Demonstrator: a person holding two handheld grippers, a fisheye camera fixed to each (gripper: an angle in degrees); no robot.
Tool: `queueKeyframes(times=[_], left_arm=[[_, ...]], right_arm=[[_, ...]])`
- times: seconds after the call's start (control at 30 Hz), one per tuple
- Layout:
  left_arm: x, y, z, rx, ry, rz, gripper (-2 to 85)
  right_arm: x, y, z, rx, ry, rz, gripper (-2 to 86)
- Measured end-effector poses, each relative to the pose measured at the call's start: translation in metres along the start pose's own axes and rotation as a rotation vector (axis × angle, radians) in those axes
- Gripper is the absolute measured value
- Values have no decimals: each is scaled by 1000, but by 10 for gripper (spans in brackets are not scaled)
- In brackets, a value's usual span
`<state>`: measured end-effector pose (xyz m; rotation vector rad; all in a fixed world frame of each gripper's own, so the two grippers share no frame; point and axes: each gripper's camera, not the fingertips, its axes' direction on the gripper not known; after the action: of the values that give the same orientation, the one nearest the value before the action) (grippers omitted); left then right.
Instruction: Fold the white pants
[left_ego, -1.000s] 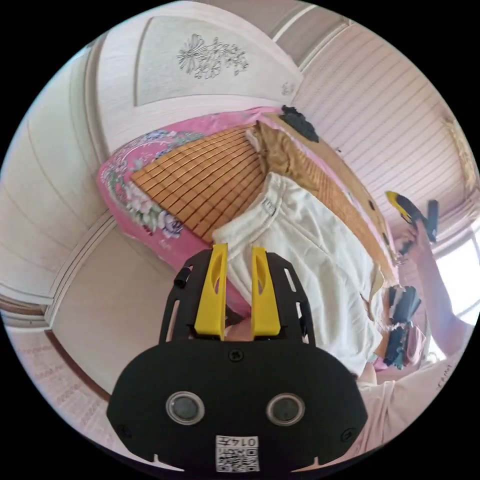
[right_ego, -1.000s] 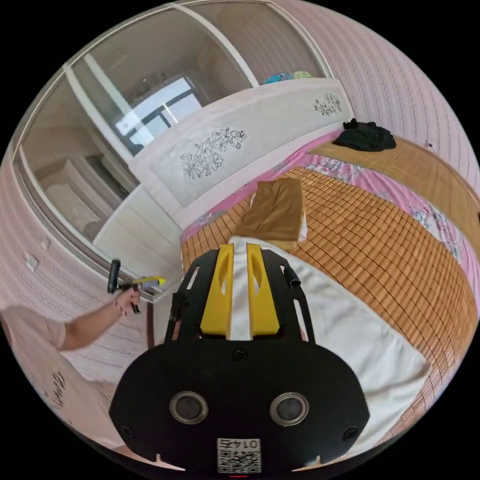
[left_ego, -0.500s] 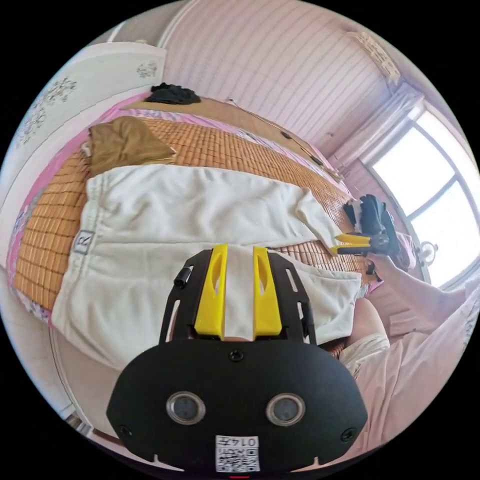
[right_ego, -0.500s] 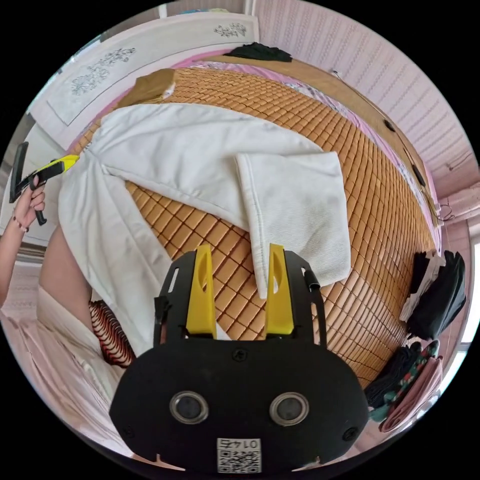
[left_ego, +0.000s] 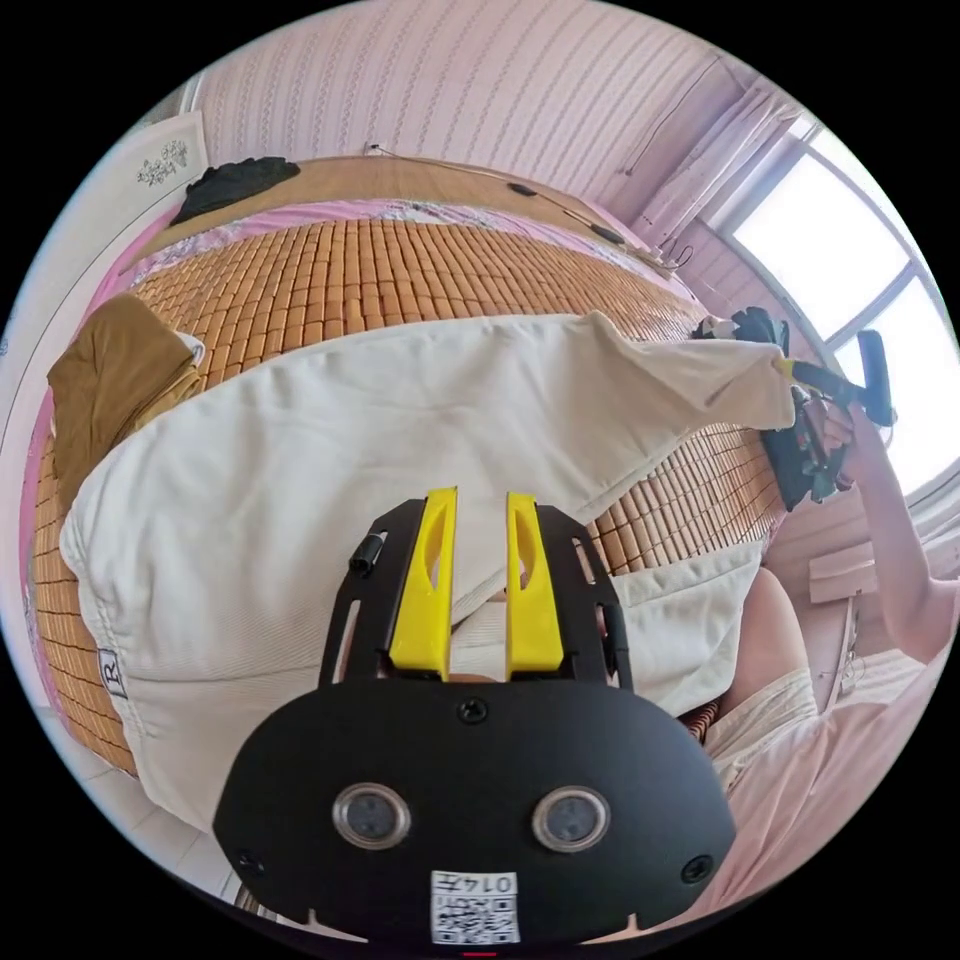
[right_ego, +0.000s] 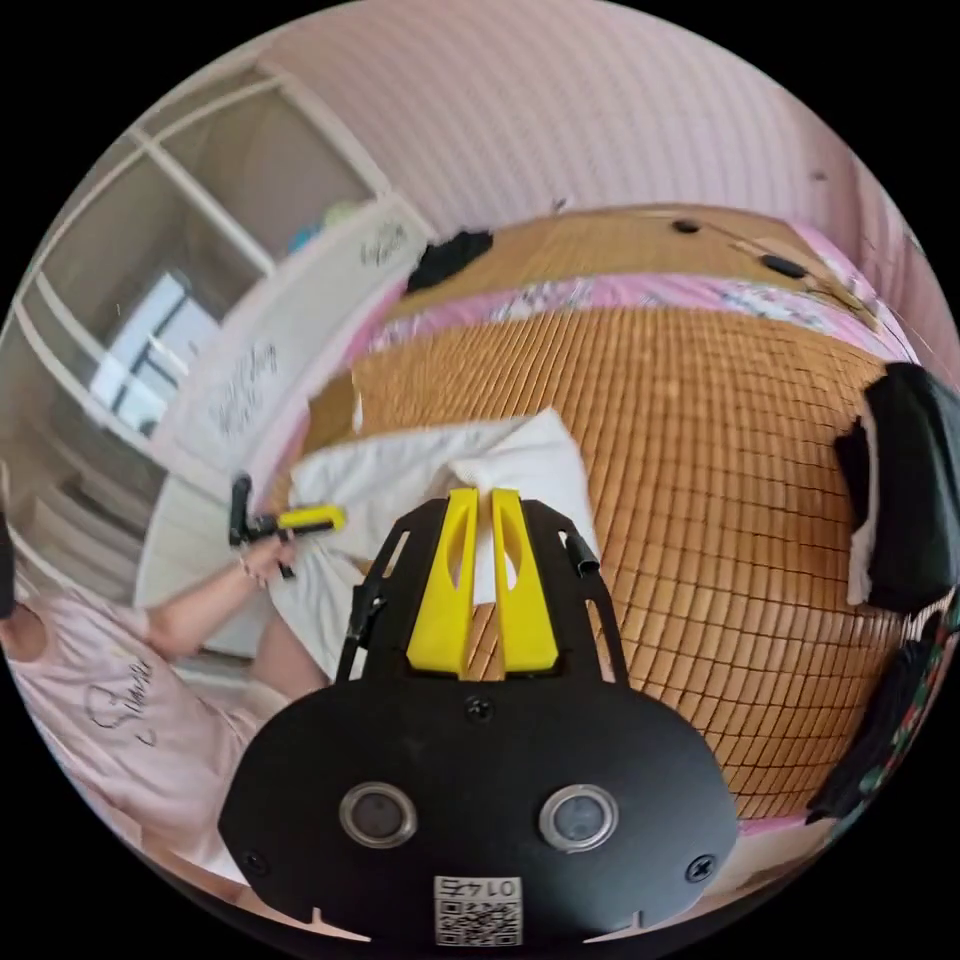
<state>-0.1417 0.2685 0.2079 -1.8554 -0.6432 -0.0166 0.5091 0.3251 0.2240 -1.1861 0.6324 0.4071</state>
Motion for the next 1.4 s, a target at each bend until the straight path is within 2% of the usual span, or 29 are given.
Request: queueKeyframes(times=[0.07, 0.13, 0.23, 0.3, 0.4, 0.53, 0.7, 0.8, 0.9, 1.0, 1.13, 1.23, 1.27, 1.33, 1.4], left_arm=[[4, -10, -7, 32, 13, 13, 82], [10, -20, -8, 45, 32, 30, 82], [23, -37, 2, 26, 42, 75, 82], [35, -49, 18, -10, 37, 105, 83], [48, -58, 40, -57, 61, 115, 83], [70, -57, 49, -85, 115, 148, 82], [150, -16, 49, -198, 204, 422, 126], [197, 7, 58, -215, 116, 546, 134], [218, 17, 86, -273, -14, 584, 127], [222, 21, 100, -273, -52, 589, 101], [224, 17, 101, -302, -30, 570, 43], [222, 14, 97, -314, 4, 516, 23], [224, 13, 86, -283, 10, 507, 16], [228, 13, 56, -208, 18, 520, 11], [220, 18, 1, -44, 0, 501, 9]], right_arm=[[32, -14, -51, 103, 69, 76, 16], [63, -24, -86, 201, 244, 119, 12], [95, -29, -91, 148, 435, 195, 8], [101, -30, -77, 60, 473, 179, 10], [96, -18, -44, -88, 443, 133, 21], [64, 44, -25, -199, 272, 39, 58], [30, 141, -41, -377, 110, 99, 178], [4, 189, -61, -437, 25, 177, 189], [-24, 209, -79, -389, 115, 153, 170], [-23, 215, -76, -418, 233, 134, 138], [-12, 215, -87, -482, 154, 155, 49], [-25, 213, -131, -447, 66, 122, 33], [-35, 210, -147, -421, 47, 101, 31], [-105, 191, -214, -267, 25, -135, 32], [-152, 181, -241, -176, -3, -276, 38]])
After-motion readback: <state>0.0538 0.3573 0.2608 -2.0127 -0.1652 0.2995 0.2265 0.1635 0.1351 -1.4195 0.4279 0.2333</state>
